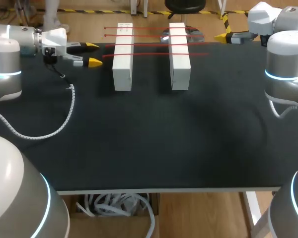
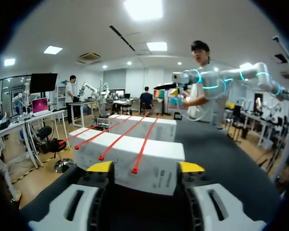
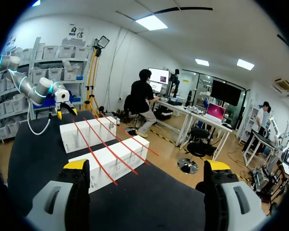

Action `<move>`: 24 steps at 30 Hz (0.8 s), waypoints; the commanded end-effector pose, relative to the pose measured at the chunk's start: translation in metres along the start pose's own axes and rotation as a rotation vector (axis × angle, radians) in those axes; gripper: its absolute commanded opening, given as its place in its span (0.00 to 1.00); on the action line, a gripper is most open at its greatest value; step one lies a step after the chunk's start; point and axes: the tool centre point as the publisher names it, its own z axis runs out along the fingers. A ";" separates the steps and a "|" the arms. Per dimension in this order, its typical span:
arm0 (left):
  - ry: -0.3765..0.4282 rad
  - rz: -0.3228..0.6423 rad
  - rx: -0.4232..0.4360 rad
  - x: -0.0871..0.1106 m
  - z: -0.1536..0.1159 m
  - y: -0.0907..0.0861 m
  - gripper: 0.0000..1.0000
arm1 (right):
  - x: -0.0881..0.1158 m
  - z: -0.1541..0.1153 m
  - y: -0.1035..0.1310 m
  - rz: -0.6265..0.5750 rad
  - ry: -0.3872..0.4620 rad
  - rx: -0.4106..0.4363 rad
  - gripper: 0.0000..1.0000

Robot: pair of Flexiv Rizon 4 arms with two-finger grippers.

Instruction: Grab the tape and strap the tape.

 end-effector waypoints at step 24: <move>0.060 0.033 0.014 -0.016 0.027 0.008 0.44 | 0.000 0.000 -0.001 0.000 0.001 -0.002 1.00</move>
